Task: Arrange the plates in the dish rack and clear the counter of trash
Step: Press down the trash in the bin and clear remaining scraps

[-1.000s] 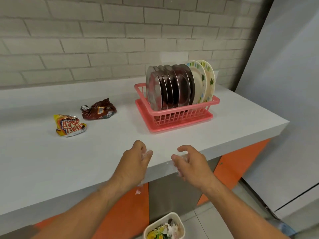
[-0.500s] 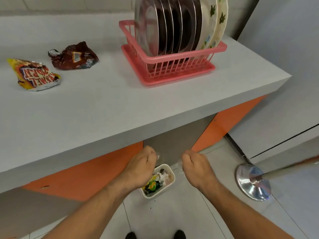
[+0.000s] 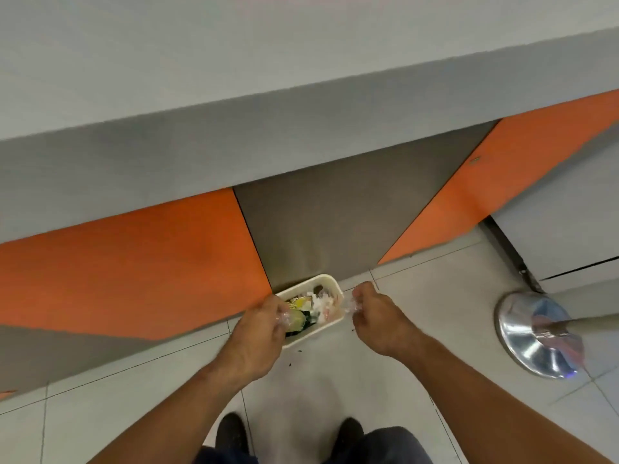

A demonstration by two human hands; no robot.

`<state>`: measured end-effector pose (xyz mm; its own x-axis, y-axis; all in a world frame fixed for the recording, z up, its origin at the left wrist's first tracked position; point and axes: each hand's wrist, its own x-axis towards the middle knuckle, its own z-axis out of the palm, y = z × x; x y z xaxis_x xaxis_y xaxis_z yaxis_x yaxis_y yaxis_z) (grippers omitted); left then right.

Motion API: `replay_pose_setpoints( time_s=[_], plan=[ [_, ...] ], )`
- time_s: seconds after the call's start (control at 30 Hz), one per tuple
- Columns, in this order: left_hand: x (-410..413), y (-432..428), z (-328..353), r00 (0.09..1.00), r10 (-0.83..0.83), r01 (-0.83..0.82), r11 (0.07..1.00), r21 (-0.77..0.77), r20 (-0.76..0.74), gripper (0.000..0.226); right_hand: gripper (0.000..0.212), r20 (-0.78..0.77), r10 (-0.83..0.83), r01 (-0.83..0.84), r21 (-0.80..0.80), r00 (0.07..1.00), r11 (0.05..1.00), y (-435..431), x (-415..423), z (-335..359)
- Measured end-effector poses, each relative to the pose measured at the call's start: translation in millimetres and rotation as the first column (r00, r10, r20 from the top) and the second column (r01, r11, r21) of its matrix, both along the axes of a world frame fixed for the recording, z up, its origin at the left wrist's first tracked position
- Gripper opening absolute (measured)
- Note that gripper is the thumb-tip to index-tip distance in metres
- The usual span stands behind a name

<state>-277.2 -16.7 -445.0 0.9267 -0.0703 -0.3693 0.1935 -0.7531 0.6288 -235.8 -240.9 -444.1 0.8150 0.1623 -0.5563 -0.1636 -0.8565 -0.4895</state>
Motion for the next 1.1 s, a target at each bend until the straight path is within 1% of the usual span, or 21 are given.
replay_pose_setpoints(
  time_s=[0.13,0.23,0.3,0.4,0.47,0.5,0.53,0.6,0.67,0.73,0.8,0.83,0.87,0.93,1.0,1.07,1.1],
  plan=[
    [0,3,-90,0.997,-0.034,0.029,0.997,0.072,0.069,0.021,0.022,0.148,0.066,-0.065,-0.012,0.987,0.998,12,22,-99],
    [-3,15,-153,0.996,-0.023,0.013,0.994,0.109,0.082,0.022,0.023,0.154,0.116,-0.122,0.024,0.981,0.992,35,42,-172],
    [-7,25,-188,0.994,0.023,-0.034,0.993,0.112,0.104,0.022,0.025,0.162,0.181,-0.187,0.023,0.97,0.982,56,54,-218],
    [-13,37,-230,0.974,0.147,-0.167,0.98,0.11,0.174,0.021,0.028,0.173,0.32,-0.312,-0.072,0.931,0.947,92,61,-280],
    [-17,41,-251,0.945,0.232,-0.259,0.961,0.094,0.229,0.014,0.023,0.176,0.417,-0.387,-0.182,0.892,0.904,111,62,-317],
    [-20,41,-259,0.93,0.271,-0.299,0.951,0.081,0.246,0.015,0.02,0.16,0.47,-0.428,-0.238,0.868,0.872,117,61,-330],
    [-22,40,-267,0.917,0.305,-0.333,0.94,0.073,0.256,0.019,0.018,0.139,0.498,-0.453,-0.262,0.856,0.852,121,60,-344],
    [-26,38,-277,0.908,0.331,-0.361,0.929,0.08,0.256,0.025,0.021,0.067,0.464,-0.44,-0.224,0.883,0.869,126,58,-363],
    [-27,34,-280,0.92,0.298,-0.332,0.938,0.101,0.253,0.028,0.024,0.023,0.43,-0.421,-0.166,0.902,0.892,127,54,-370],
    [-20,28,-278,0.933,0.255,-0.293,0.948,0.126,0.254,0.023,0.023,-0.028,0.457,-0.458,-0.096,0.889,0.884,124,55,-366],
    [-4,21,-278,0.933,0.225,-0.27,0.953,0.136,0.28,0.017,0.021,-0.1,0.482,-0.481,0.032,0.871,0.876,113,64,-359],
    [6,16,-280,0.933,0.213,-0.261,0.956,0.135,0.29,0.012,0.024,-0.136,0.472,-0.463,0.095,0.871,0.881,106,71,-353],
    [18,10,-284,0.936,0.199,-0.246,0.96,0.136,0.29,0.007,0.026,-0.167,0.425,-0.401,0.161,0.89,0.902,96,78,-348],
    [40,-5,-297,0.956,0.14,-0.185,0.969,0.161,0.259,0.003,0.034,-0.219,0.244,-0.171,0.305,0.945,0.937,74,89,-330],
    [58,-22,-318,0.983,0.022,-0.068,0.967,0.246,0.184,0.006,0.038,-0.218,0.086,0.008,0.396,0.972,0.918,47,96,-310],
    [68,-34,-342,0.994,-0.087,0.061,0.933,0.354,0.059,0.013,0.035,-0.154,0.006,0.059,0.414,0.988,0.909,19,95,-289],
    [72,-37,-353,0.992,-0.122,0.115,0.911,0.396,-0.008,0.017,0.032,-0.106,-0.011,0.054,0.411,0.994,0.91,7,93,-280]
  ],
)
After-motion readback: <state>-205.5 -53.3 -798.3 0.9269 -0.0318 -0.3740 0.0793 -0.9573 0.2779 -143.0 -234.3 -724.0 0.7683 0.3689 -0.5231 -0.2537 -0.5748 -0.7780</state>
